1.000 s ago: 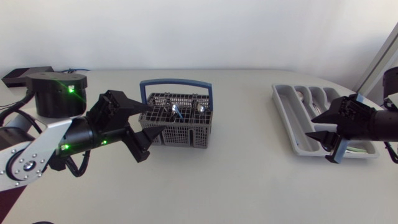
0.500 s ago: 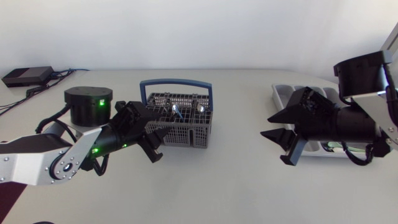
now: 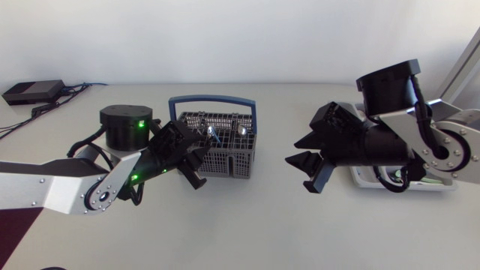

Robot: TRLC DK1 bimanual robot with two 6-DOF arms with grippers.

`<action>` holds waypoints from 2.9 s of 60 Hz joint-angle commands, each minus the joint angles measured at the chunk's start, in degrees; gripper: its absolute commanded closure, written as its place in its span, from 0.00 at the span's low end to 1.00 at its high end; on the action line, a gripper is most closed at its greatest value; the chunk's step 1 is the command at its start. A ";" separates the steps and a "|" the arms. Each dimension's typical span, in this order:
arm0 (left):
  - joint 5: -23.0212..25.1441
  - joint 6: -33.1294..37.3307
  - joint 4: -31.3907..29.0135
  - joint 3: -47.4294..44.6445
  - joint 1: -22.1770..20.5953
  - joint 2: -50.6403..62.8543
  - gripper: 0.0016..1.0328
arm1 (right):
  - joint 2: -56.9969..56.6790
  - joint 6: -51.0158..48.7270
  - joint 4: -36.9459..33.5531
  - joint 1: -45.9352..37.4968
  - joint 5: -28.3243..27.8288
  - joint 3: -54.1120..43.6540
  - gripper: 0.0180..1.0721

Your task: Transfer all utensils from the basket to the drawer tray.

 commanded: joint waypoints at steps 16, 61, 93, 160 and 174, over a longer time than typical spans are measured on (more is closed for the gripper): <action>-1.41 0.82 2.27 2.14 -0.97 3.03 0.85 | 2.20 2.03 1.53 1.38 0.61 1.08 0.46; -4.05 0.73 6.31 -0.50 -2.03 -1.54 0.96 | 2.20 2.38 1.79 4.28 3.24 0.29 0.46; -8.35 0.47 10.18 -3.14 -5.10 -11.56 0.96 | 2.11 3.09 1.79 5.95 3.86 0.11 0.46; -6.16 -28.62 -17.95 16.90 -13.80 -14.11 0.96 | -4.92 16.44 2.76 10.17 1.66 7.76 0.46; -3.43 -30.03 -18.30 17.69 -13.89 -12.53 0.96 | -1.58 17.41 2.76 10.17 -1.50 9.96 0.46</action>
